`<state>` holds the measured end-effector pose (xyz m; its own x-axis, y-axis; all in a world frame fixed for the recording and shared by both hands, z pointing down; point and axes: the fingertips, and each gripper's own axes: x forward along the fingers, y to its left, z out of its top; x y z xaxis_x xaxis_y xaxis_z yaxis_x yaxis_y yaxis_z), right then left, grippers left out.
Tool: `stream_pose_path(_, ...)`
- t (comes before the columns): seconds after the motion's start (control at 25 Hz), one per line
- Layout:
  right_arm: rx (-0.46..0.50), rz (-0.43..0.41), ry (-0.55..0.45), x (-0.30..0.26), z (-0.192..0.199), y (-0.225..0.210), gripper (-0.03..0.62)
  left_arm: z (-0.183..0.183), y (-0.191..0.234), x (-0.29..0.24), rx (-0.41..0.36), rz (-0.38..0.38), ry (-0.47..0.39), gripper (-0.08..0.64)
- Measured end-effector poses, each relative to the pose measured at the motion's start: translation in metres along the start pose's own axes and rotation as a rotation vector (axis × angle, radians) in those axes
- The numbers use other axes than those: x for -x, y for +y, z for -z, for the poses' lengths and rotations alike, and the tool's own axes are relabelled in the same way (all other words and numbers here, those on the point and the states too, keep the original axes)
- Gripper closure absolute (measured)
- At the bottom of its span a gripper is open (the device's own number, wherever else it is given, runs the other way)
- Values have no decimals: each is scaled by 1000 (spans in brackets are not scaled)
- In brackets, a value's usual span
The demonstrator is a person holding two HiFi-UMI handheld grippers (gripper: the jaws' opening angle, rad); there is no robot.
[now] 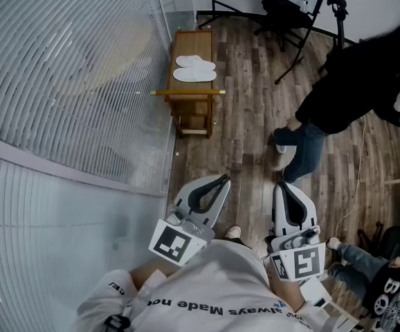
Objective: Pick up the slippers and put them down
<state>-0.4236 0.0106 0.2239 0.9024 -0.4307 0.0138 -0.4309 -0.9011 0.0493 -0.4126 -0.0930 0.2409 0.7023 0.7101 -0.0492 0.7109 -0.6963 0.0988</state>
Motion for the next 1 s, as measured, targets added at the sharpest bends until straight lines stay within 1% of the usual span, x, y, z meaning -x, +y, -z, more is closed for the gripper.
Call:
stream_pose_path(0.24, 7, 0, 0, -8, -15, 3, 578, -13, 8, 1, -1, -6, 4, 539)
stream_pose_path(0.52, 11, 34, -13, -26, -9, 20, 577, -7, 33, 14, 4, 18, 9, 540)
stream_pose_path(0.68, 11, 58, 8, -32, -3, 22, 577, -3, 42, 13, 20, 36, 22, 540)
stream_pose_path(0.84, 2, 82, 26, -42, 7, 11, 577, 3, 54, -1, 33, 44, 27, 543)
stream_pose_path(1.0, -3, 95, 15, -53, 6, -18, 577, 2, 58, -34, 13, 52, 32, 545)
